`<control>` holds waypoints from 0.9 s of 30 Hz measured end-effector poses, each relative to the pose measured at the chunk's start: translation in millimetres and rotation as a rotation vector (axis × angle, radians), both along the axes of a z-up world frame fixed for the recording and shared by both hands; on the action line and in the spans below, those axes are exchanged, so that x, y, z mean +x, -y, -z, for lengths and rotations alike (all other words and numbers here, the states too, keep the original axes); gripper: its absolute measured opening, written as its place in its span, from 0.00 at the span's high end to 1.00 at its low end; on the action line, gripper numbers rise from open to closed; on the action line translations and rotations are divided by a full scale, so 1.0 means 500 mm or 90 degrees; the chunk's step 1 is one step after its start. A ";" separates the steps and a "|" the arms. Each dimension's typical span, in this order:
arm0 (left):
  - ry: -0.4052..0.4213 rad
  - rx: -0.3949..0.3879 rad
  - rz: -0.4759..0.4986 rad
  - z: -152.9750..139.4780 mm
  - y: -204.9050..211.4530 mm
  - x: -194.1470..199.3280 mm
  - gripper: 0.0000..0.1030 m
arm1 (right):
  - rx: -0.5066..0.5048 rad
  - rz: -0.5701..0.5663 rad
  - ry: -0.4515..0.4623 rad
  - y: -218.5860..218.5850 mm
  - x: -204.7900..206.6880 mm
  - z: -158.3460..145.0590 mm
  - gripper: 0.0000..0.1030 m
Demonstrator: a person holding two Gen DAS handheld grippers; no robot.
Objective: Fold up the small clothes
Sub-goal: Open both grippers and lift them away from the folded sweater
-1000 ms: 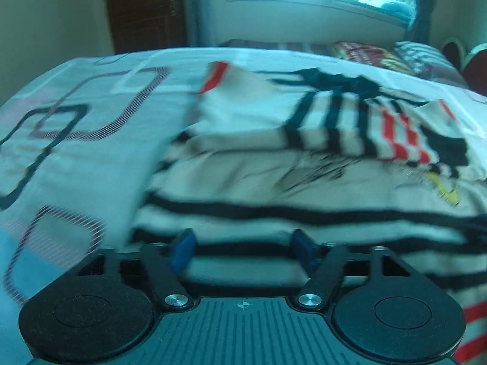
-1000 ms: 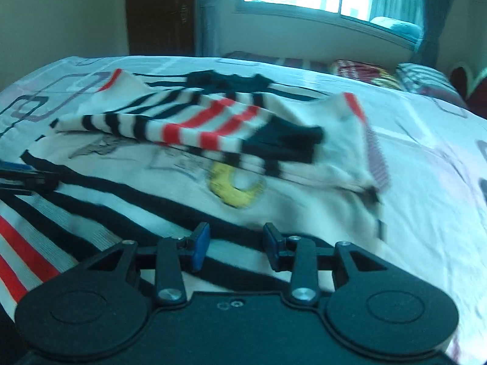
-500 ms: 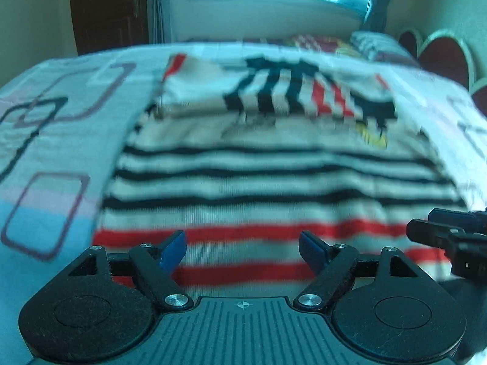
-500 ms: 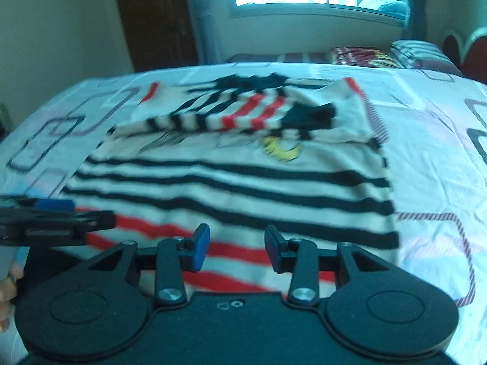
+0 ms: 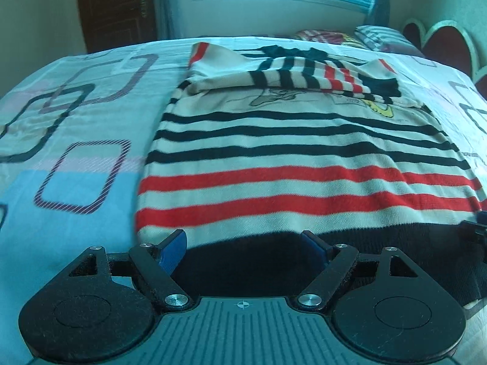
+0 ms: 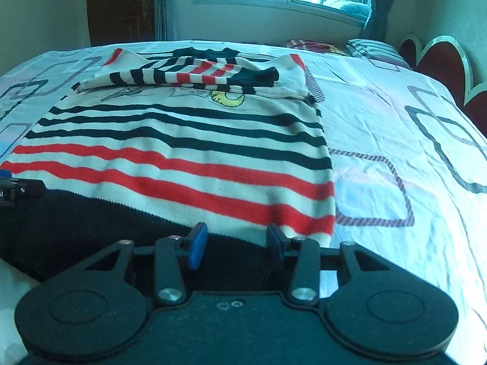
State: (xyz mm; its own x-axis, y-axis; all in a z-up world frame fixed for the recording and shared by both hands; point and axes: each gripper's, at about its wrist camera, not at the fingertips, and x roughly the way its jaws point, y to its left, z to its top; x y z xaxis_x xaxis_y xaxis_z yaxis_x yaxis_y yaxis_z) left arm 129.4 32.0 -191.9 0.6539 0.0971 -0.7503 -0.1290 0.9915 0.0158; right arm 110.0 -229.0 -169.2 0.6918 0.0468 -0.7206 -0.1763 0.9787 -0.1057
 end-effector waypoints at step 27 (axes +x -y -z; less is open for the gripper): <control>-0.011 -0.159 0.003 0.008 -0.097 -0.100 0.10 | 0.129 0.118 -0.032 0.086 -0.089 -0.002 0.42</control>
State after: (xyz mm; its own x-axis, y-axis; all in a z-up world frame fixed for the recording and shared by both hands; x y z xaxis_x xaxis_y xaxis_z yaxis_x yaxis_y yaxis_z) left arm 79.2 80.7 -196.0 0.6406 -0.0959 -0.7619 -0.1263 0.9655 -0.2277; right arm 65.4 -272.0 -168.3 0.6655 0.0697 -0.7432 0.0080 0.9949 0.1005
